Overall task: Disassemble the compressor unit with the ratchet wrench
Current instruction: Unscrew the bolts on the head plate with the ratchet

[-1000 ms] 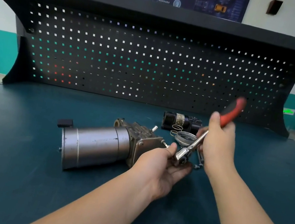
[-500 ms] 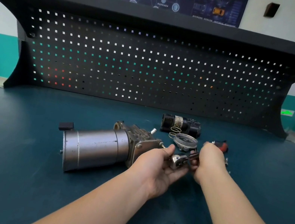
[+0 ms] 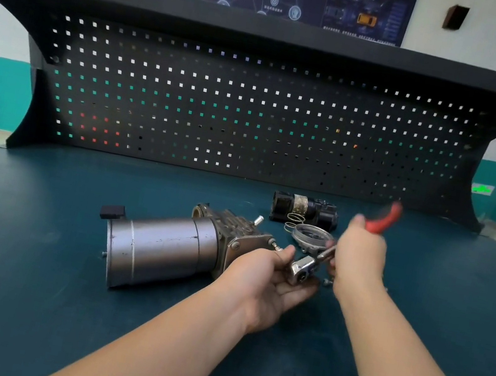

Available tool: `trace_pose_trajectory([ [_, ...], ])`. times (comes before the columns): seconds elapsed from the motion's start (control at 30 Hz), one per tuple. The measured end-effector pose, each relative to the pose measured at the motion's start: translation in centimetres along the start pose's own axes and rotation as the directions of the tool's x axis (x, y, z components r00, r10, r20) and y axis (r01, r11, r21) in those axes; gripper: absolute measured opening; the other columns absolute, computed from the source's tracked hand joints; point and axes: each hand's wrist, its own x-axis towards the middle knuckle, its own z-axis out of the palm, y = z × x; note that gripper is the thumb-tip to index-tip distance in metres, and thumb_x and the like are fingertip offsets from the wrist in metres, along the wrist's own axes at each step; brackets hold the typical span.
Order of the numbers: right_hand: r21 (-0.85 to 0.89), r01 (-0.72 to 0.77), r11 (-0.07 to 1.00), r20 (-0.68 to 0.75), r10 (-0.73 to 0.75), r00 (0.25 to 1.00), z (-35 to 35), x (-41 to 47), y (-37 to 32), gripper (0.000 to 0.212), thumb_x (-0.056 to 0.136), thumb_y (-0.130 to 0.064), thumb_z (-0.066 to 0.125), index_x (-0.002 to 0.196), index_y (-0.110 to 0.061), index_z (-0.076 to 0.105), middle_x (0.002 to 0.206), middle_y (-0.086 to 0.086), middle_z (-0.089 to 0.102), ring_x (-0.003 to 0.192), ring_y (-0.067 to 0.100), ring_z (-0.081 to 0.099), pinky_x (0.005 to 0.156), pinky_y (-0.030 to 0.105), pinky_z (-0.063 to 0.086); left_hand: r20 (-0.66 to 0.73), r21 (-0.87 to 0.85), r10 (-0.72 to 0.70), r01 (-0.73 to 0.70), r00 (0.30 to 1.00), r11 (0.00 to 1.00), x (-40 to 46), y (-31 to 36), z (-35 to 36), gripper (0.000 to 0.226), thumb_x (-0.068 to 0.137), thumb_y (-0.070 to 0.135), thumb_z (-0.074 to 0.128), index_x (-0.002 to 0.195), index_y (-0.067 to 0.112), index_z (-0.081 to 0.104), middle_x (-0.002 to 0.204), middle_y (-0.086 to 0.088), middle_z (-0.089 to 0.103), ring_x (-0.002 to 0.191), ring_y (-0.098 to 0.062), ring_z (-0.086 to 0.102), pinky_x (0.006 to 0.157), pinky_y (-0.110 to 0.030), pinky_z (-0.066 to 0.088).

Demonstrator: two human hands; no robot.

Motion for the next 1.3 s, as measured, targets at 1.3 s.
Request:
trace_pose_trajectory([
  [1.3, 0.027, -0.107, 0.994, 0.122, 0.103, 0.987, -0.3, 0.6, 0.8, 0.021, 0.099, -0.018, 0.043, 0.115, -0.006, 0.048, 0.072, 0.005, 0.050, 0.053, 0.018, 0.046, 0.047, 0.024, 0.033, -0.031, -0.023, 0.061, -0.061, 0.998, 0.998, 0.4, -0.3, -0.1, 0.008, 0.092, 0.005, 0.055, 0.091, -0.002, 0.054, 0.086, -0.021, 0.064, 0.078, -0.028, 0.063, 0.067, -0.040, 0.053],
])
